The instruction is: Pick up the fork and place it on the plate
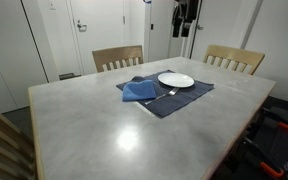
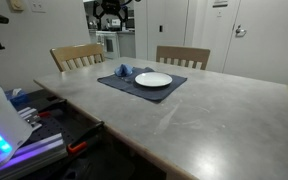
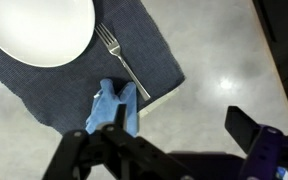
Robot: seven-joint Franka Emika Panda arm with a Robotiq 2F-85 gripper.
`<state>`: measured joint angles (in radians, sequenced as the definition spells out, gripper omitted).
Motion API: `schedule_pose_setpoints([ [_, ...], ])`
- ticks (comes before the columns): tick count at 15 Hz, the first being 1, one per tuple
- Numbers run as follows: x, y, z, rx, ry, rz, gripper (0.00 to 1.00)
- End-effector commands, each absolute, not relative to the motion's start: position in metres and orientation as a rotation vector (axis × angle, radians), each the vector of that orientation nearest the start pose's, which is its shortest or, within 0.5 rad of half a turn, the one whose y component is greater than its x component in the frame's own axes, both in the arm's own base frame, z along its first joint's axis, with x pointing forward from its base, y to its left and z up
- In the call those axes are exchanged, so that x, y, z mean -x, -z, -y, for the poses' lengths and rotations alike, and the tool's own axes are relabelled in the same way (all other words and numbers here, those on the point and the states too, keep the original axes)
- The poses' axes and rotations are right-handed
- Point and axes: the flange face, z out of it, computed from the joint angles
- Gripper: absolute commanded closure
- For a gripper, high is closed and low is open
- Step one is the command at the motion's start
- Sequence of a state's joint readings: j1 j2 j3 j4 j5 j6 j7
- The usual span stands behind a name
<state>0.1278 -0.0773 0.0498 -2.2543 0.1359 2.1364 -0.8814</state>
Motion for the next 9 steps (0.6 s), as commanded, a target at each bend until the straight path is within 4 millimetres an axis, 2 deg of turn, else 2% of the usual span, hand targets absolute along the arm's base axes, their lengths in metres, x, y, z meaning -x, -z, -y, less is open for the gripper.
schedule_pose_setpoints([
  [1,-0.501,-0.357,-0.098,2.669,0.027,1.49,0.0],
  [3,-0.503,-0.337,-0.097,2.665,0.031,1.455,0.0],
  [4,-0.5,-0.357,-0.098,2.678,0.018,1.447,0.0],
  [6,-0.501,-0.348,-0.098,2.676,0.001,1.441,0.0],
  [9,-0.501,-0.353,-0.099,2.678,0.015,1.444,0.0],
])
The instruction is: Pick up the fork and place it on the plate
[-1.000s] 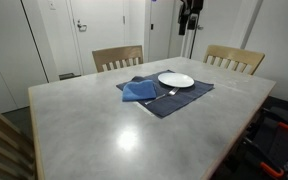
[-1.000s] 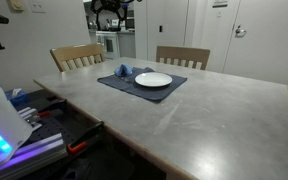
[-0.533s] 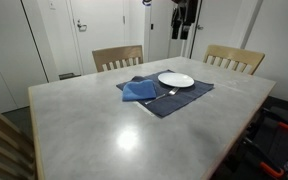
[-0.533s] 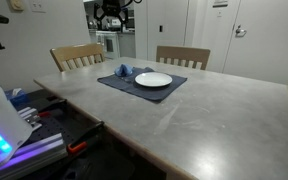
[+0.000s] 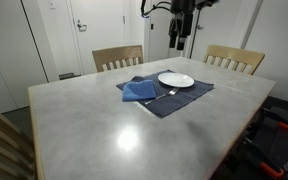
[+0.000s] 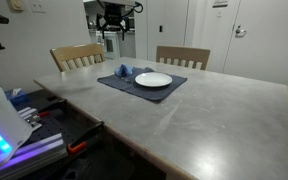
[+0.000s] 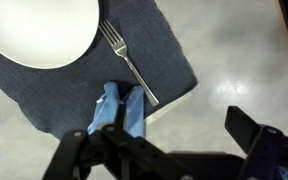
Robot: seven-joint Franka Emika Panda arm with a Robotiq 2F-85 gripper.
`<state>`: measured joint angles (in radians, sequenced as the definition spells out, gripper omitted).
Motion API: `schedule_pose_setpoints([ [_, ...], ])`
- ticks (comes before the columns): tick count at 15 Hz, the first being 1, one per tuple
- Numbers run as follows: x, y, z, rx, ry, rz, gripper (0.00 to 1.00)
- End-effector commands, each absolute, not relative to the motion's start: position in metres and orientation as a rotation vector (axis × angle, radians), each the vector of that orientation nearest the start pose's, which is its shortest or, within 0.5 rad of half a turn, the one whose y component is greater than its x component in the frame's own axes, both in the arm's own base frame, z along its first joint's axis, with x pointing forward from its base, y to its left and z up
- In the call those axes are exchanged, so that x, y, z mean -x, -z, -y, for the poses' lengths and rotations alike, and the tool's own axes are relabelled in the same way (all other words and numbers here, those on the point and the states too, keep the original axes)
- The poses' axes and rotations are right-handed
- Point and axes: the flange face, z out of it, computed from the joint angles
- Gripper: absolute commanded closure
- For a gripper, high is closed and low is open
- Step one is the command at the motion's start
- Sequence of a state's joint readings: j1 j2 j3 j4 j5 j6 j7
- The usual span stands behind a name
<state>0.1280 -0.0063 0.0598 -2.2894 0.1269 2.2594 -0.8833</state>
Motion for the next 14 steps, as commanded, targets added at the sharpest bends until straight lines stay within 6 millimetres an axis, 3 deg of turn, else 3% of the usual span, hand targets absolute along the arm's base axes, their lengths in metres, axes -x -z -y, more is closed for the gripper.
schedule_pose_setpoints([
  [1,-0.498,-0.361,-0.097,2.703,0.042,1.421,0.0],
  [6,-0.493,-0.361,-0.109,2.746,0.014,1.439,0.0],
  [14,-0.504,-0.313,-0.118,2.69,0.034,1.58,0.0],
])
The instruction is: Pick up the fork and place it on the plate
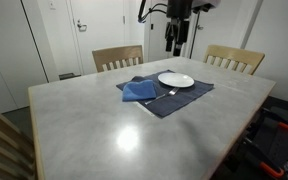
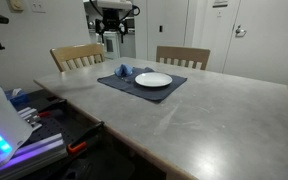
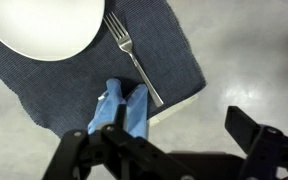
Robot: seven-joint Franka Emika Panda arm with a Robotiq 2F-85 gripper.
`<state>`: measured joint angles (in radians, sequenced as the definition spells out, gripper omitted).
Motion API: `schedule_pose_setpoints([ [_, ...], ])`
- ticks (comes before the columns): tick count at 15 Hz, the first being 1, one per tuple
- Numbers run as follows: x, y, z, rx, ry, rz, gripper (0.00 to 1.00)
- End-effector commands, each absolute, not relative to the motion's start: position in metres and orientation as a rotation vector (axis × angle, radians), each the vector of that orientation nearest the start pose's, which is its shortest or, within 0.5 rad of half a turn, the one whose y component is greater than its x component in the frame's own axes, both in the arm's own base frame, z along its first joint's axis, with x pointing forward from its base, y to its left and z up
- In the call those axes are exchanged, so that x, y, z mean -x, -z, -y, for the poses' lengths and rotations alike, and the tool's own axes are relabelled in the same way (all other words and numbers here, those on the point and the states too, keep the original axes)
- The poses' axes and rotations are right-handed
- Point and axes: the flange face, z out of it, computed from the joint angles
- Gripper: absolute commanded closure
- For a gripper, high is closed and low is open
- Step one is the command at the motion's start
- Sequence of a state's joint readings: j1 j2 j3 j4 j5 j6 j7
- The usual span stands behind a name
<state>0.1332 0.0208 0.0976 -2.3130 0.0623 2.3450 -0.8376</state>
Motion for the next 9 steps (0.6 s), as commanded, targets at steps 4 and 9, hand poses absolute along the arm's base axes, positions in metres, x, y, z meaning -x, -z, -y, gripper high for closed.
schedule_pose_setpoints([
  [4,-0.507,-0.281,-0.121,2.677,-0.033,1.628,0.0],
  [9,-0.501,-0.241,-0.126,2.626,-0.136,1.646,0.0],
])
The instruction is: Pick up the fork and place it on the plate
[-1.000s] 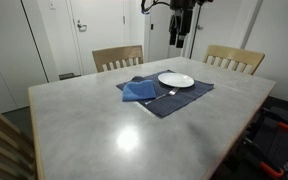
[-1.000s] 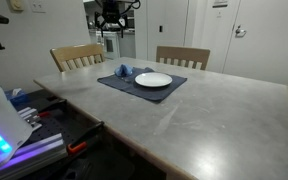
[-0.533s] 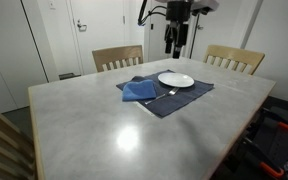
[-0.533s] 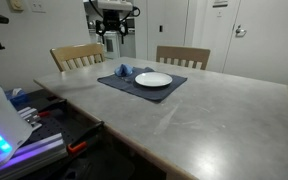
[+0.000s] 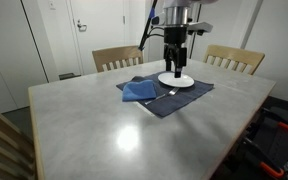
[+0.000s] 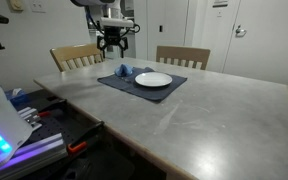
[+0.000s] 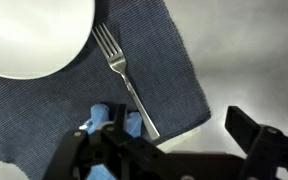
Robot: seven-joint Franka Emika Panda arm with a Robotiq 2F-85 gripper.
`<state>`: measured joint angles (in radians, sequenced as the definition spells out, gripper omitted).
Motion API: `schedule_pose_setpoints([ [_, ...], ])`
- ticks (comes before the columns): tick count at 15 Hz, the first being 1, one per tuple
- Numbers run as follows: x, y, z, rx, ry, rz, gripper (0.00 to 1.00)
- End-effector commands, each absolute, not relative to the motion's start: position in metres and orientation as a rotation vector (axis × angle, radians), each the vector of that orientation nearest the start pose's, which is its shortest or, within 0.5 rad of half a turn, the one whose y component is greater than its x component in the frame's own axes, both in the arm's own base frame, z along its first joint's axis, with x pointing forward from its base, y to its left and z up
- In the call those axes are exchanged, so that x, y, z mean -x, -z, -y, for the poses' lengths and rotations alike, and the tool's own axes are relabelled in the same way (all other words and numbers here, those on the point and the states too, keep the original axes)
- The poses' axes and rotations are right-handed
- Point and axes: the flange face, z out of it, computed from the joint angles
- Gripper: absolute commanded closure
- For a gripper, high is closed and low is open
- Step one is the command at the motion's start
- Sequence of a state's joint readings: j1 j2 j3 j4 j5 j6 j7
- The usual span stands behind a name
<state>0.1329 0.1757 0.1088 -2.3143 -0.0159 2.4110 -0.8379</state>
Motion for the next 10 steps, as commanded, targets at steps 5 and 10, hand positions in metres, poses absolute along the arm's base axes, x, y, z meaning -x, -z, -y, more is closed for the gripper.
schedule_pose_setpoints([
  [5,-0.495,-0.23,-0.132,2.608,-0.187,1.622,0.0],
  [10,-0.499,-0.219,-0.132,2.625,-0.199,1.604,0.0],
])
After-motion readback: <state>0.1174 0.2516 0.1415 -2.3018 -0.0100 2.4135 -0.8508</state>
